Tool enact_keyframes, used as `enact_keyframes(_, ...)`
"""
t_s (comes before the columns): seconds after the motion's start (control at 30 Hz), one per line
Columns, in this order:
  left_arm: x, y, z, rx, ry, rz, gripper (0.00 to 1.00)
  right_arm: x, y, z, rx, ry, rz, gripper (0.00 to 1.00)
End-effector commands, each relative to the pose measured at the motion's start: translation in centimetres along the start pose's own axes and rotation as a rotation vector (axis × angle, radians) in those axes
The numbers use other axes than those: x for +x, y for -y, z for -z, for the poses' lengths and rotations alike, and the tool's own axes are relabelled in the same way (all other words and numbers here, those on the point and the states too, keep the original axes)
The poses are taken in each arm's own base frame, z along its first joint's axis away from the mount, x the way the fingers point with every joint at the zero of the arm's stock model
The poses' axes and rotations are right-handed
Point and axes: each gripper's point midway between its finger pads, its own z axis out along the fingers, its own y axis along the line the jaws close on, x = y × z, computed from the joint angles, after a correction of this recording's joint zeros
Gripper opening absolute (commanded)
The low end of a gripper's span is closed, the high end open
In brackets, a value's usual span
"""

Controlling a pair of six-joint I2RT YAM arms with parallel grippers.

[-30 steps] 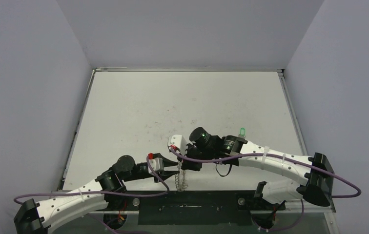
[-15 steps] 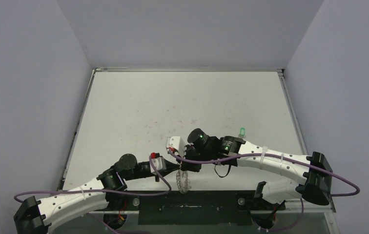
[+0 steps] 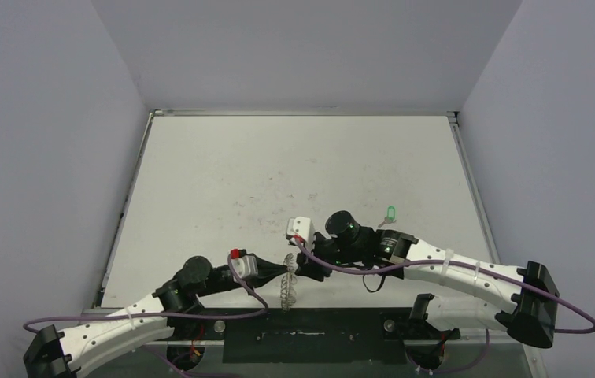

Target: Put the keys on the keyring

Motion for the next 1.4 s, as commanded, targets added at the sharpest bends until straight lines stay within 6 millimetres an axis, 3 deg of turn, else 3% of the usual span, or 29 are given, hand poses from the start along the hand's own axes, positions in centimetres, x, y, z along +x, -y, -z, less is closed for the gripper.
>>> enact_keyframes(0.0, -4.1, 0.0, 0.1, -0.012, 0.205, 0.003, 0.0, -3.8, 0.0, 1.5, -0.026, 0.234, 0.016, 0.35)
enact_keyframes(0.17, -4.8, 0.2, 0.4, -0.011, 0.262, 0.01, 0.0, -4.3, -0.4, 1.7, -0.076, 0.313, 0.011, 0.36)
enact_keyframes(0.5, -5.4, 0.6, 0.3, 0.016, 0.288, 0.015, 0.0, -4.4, -0.8, 0.2, -0.128, 0.36, 0.008, 0.34)
enact_keyframes(0.63, -5.3, 0.7, 0.2, 0.019, 0.282, 0.019, 0.0, -4.4, -0.7, 0.0, -0.127, 0.366, 0.008, 0.25)
enact_keyframes(0.77, -5.3, 0.6, 0.2, 0.018, 0.281, 0.02, 0.0, -4.4, -0.6, -0.1, -0.123, 0.369, 0.009, 0.01)
enact_keyframes(0.93, -5.1, 0.6, 0.2, 0.016, 0.271, 0.021, 0.0, -4.3, -0.6, 0.1, -0.119, 0.35, 0.01, 0.0)
enact_keyframes(0.97, -5.0, 0.6, 0.2, 0.016, 0.265, 0.021, 0.02, -4.1, -0.5, 0.2, -0.113, 0.333, 0.006, 0.0)
enact_keyframes(1.03, -4.7, 0.5, 0.1, 0.012, 0.234, 0.013, 0.16, -3.3, -0.3, 0.2, -0.102, 0.272, 0.001, 0.0)
enact_keyframes(1.13, -3.9, 0.2, 0.2, 0.0, 0.163, -0.001, 0.28, -2.3, 0.0, 0.4, -0.084, 0.181, 0.003, 0.0)
enact_keyframes(1.37, -2.5, -0.3, 0.8, -0.023, 0.027, -0.058, 0.34, -0.9, 0.4, 1.1, -0.061, -0.035, 0.017, 0.0)
